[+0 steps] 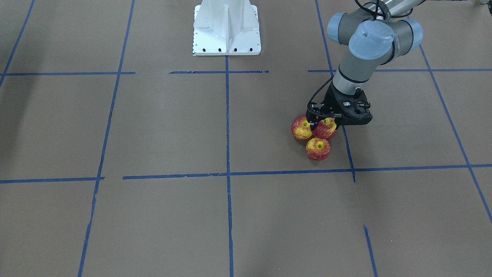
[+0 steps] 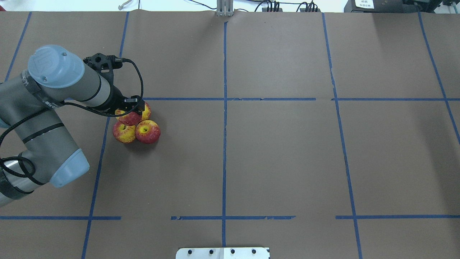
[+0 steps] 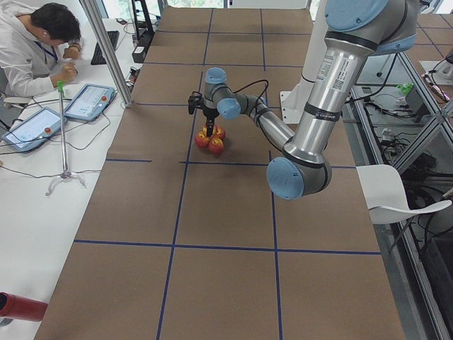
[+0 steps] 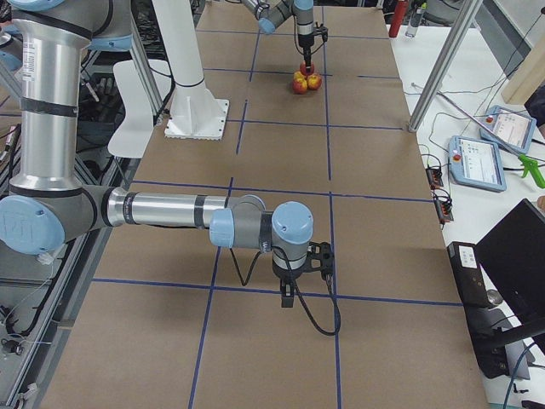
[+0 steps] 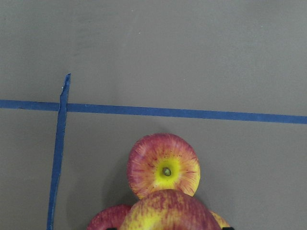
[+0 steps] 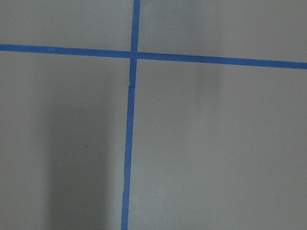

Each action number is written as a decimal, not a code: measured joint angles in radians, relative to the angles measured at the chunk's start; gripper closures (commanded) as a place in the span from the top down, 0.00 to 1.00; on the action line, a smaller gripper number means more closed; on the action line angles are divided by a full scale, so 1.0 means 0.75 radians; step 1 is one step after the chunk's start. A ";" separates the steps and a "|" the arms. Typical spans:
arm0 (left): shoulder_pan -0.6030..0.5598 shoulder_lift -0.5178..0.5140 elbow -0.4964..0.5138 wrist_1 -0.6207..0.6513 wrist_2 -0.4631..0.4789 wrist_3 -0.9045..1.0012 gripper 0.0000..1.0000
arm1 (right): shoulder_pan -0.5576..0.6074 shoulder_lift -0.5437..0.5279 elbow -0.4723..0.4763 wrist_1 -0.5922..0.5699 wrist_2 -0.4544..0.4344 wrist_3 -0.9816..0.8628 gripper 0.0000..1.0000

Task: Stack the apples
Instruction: 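Lower the red apple onto the cluster and open the left gripper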

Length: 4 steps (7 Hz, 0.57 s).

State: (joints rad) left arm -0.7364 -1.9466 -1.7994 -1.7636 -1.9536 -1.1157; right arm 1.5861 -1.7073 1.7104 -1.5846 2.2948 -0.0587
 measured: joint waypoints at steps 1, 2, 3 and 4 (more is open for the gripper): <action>0.017 0.000 0.004 0.000 0.002 0.000 0.00 | 0.000 0.000 0.000 0.000 0.000 0.000 1.00; 0.035 0.000 0.005 0.000 0.003 -0.002 0.35 | 0.000 0.000 0.000 0.000 0.000 0.000 1.00; 0.045 0.000 0.005 0.000 0.004 -0.003 0.99 | 0.000 0.000 0.000 0.000 0.000 0.000 1.00; 0.050 0.003 0.006 0.002 0.002 -0.003 1.00 | 0.000 0.000 0.000 0.000 0.000 0.000 1.00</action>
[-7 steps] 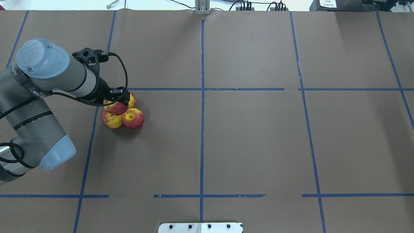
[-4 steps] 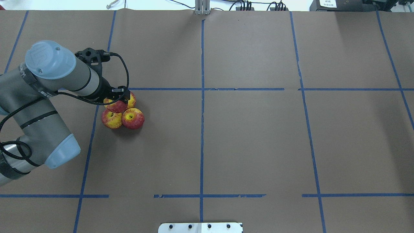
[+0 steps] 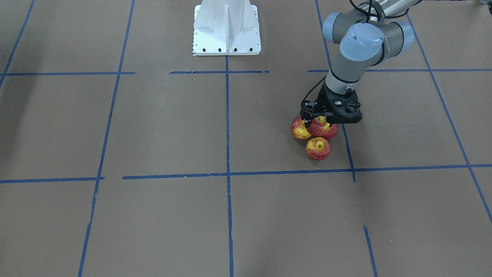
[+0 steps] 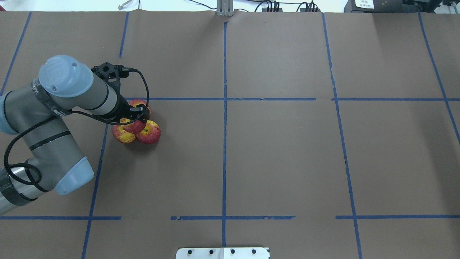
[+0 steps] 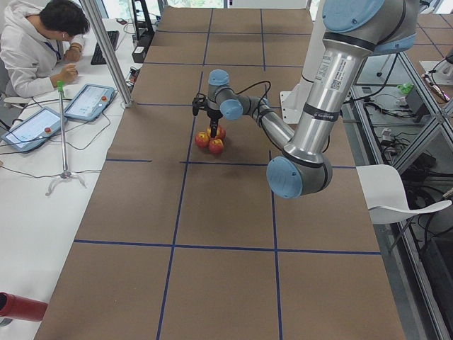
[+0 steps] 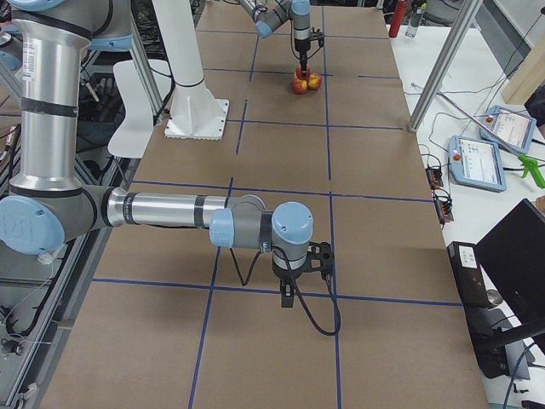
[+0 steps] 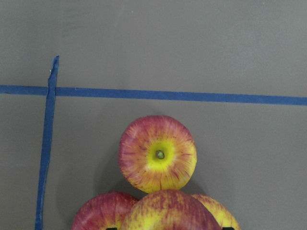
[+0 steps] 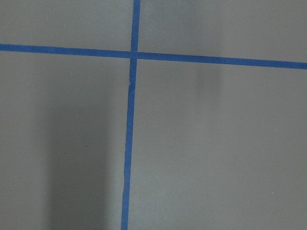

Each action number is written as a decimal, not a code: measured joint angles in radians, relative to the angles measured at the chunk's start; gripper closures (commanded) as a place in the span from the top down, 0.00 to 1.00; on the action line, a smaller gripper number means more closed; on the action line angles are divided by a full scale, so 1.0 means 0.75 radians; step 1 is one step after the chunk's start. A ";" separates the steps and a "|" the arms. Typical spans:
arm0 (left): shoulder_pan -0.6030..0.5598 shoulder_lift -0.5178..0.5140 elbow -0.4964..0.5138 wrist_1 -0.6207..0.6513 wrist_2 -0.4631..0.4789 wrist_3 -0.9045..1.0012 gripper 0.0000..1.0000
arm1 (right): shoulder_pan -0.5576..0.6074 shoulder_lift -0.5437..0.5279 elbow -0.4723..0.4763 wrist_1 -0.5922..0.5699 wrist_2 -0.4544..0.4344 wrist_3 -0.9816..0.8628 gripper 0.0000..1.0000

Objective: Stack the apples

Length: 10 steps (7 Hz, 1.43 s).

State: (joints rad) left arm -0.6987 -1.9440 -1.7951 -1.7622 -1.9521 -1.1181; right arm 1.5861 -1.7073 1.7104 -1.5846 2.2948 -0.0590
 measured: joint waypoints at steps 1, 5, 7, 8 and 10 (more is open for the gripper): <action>0.000 0.003 -0.002 -0.001 0.008 0.000 1.00 | 0.000 0.000 0.000 0.000 0.000 0.000 1.00; -0.133 0.016 -0.149 0.093 0.032 0.131 1.00 | 0.000 0.000 0.000 0.000 0.000 0.000 1.00; -0.367 0.048 -0.251 0.249 -0.078 0.470 1.00 | 0.000 0.000 0.000 0.000 0.000 0.000 1.00; -0.516 0.108 -0.252 0.277 -0.233 0.707 1.00 | 0.000 0.000 0.000 0.000 0.000 0.001 1.00; -0.809 0.280 -0.187 0.288 -0.452 1.244 1.00 | 0.000 0.000 0.000 0.000 0.000 0.001 1.00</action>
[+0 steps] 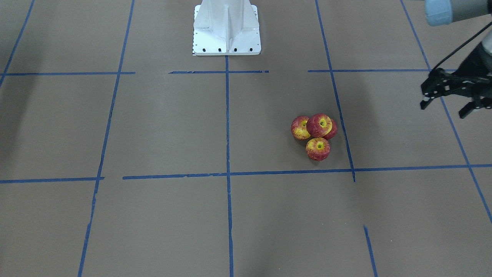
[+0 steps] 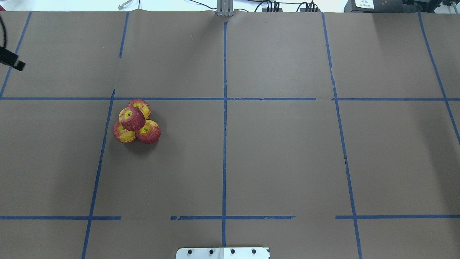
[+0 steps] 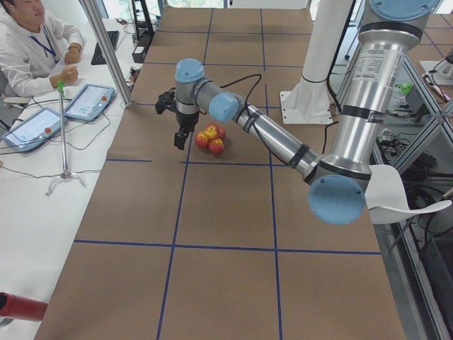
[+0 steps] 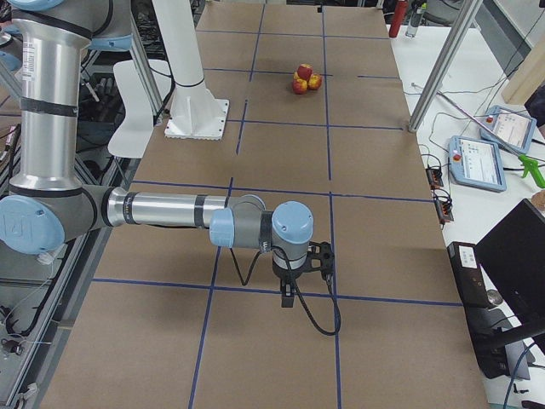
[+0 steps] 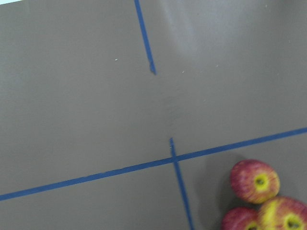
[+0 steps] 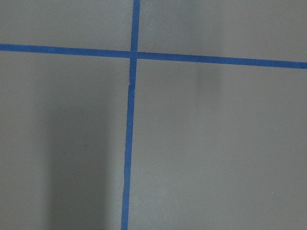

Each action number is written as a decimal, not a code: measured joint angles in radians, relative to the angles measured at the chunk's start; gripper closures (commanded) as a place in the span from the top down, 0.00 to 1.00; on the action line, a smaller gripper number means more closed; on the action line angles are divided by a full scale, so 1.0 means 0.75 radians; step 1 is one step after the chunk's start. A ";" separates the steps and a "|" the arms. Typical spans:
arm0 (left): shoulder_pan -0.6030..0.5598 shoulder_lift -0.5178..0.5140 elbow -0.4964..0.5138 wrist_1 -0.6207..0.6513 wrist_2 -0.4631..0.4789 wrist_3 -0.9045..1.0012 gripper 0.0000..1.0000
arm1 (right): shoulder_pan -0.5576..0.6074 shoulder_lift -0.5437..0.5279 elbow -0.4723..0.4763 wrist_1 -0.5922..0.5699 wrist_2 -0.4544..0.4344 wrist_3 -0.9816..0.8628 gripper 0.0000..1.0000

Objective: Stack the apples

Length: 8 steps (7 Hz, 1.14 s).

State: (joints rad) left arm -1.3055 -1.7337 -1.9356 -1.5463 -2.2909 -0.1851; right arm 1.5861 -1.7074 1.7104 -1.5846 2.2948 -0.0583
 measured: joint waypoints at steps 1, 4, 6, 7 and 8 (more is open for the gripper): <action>-0.097 0.054 0.061 0.001 -0.028 0.200 1.00 | 0.000 0.000 0.000 0.000 0.000 0.000 1.00; -0.285 0.184 0.166 0.020 -0.041 0.488 1.00 | 0.000 0.000 0.000 0.000 0.000 -0.001 1.00; -0.314 0.294 0.193 0.069 -0.041 0.564 1.00 | 0.000 0.000 0.000 0.000 0.000 0.000 1.00; -0.317 0.331 0.210 0.076 -0.043 0.573 1.00 | 0.000 0.000 0.000 0.000 0.000 0.000 1.00; -0.318 0.368 0.217 0.071 -0.046 0.580 1.00 | 0.000 0.000 0.000 0.000 0.000 0.000 1.00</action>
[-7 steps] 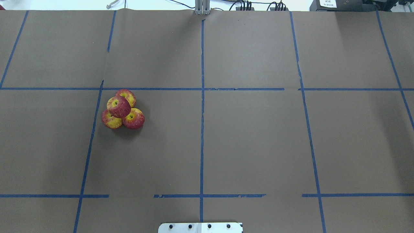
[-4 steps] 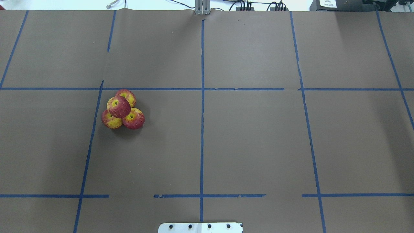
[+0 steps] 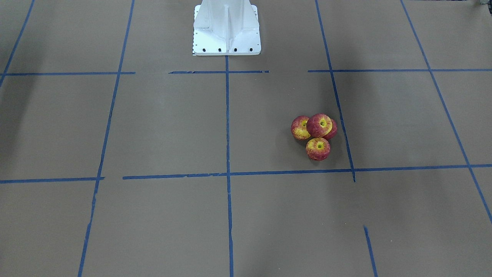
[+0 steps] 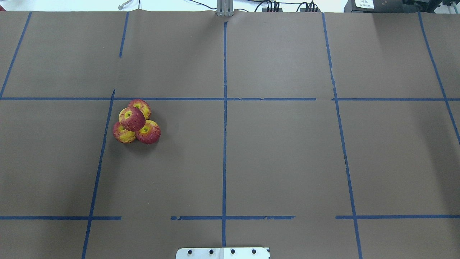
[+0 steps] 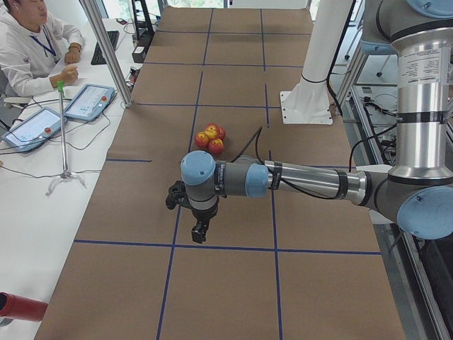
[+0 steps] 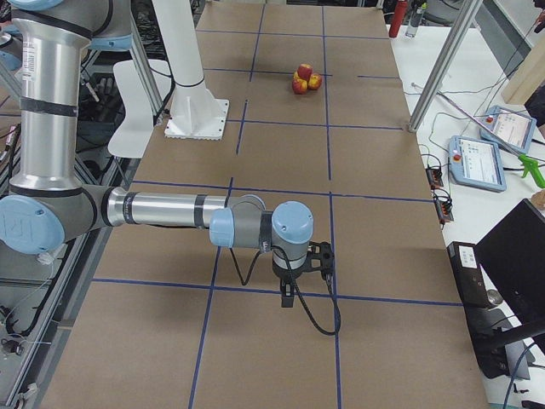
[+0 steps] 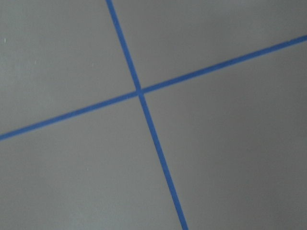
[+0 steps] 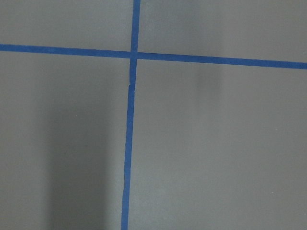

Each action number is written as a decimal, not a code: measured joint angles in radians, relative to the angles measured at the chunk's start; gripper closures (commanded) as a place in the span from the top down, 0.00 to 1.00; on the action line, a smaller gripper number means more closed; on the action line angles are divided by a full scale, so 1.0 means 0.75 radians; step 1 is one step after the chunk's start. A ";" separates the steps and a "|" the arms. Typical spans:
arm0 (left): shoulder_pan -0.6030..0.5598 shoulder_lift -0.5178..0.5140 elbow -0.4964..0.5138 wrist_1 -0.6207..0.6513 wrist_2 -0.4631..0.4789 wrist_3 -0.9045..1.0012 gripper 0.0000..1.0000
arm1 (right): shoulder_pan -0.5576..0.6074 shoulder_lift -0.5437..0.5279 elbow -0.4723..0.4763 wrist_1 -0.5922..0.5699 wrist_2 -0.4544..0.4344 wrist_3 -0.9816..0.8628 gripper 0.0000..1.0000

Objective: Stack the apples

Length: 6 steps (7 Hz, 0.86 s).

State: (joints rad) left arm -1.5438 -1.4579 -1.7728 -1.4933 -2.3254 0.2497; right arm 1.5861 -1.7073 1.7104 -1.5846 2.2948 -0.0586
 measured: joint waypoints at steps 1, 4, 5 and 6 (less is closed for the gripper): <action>0.000 0.029 0.006 -0.013 -0.004 0.005 1.00 | 0.000 0.000 0.000 0.000 0.000 0.000 1.00; -0.009 -0.002 0.031 -0.026 -0.010 -0.003 1.00 | 0.000 0.000 0.000 0.000 0.000 0.000 1.00; -0.014 -0.043 0.042 -0.016 -0.010 -0.004 1.00 | 0.000 0.000 0.000 0.000 0.000 0.000 1.00; -0.023 -0.073 0.064 -0.009 -0.020 -0.008 1.00 | 0.000 0.000 0.000 0.000 0.000 0.000 1.00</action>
State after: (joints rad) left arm -1.5611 -1.5126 -1.7250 -1.4997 -2.3401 0.2435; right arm 1.5861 -1.7074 1.7104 -1.5846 2.2948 -0.0583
